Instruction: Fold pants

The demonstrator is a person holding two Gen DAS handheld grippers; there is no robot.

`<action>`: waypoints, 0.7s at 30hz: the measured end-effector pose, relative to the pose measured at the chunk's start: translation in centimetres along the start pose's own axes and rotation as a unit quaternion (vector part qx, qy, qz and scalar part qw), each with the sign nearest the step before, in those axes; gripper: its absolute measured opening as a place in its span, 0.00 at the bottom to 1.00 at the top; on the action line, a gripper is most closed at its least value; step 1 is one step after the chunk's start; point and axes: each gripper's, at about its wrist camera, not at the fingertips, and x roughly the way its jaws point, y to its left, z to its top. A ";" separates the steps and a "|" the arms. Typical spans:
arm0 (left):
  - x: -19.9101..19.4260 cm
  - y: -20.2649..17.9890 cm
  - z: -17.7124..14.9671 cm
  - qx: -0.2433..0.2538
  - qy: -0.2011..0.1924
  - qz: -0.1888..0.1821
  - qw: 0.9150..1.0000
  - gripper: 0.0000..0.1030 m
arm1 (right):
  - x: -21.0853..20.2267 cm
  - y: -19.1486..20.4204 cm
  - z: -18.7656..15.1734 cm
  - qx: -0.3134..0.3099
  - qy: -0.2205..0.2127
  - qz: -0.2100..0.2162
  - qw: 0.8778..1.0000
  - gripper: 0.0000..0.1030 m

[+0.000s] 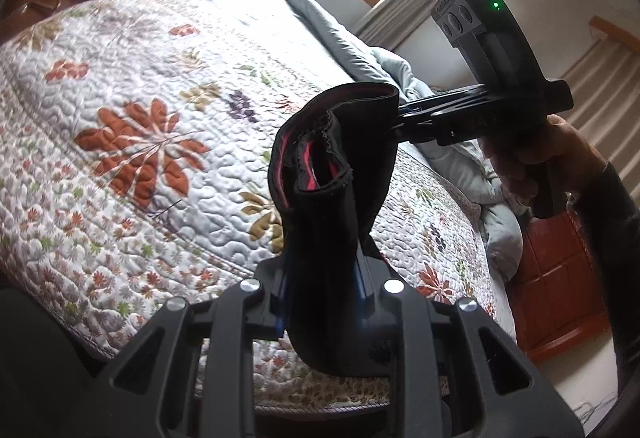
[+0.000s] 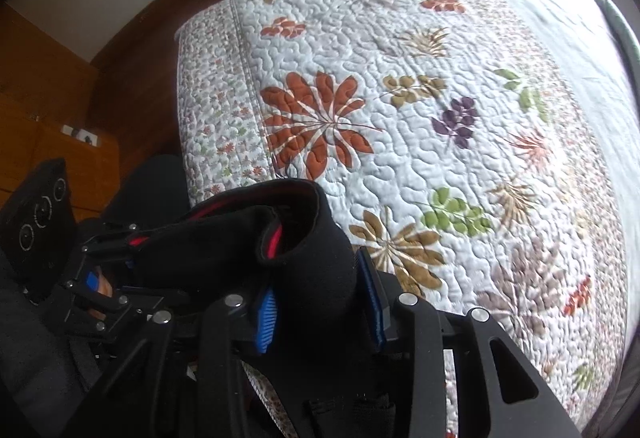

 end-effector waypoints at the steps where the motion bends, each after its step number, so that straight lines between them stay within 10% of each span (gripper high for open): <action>1: -0.1 -0.6 0.0 0.010 -0.001 -0.003 1.000 0.23 | -0.5 0.1 -0.4 0.002 -0.003 -0.004 1.000 0.35; 21: -0.7 -12.5 -2.0 0.137 0.000 -0.052 0.989 0.23 | -9.9 0.2 -11.5 0.071 -0.064 -0.087 0.992 0.33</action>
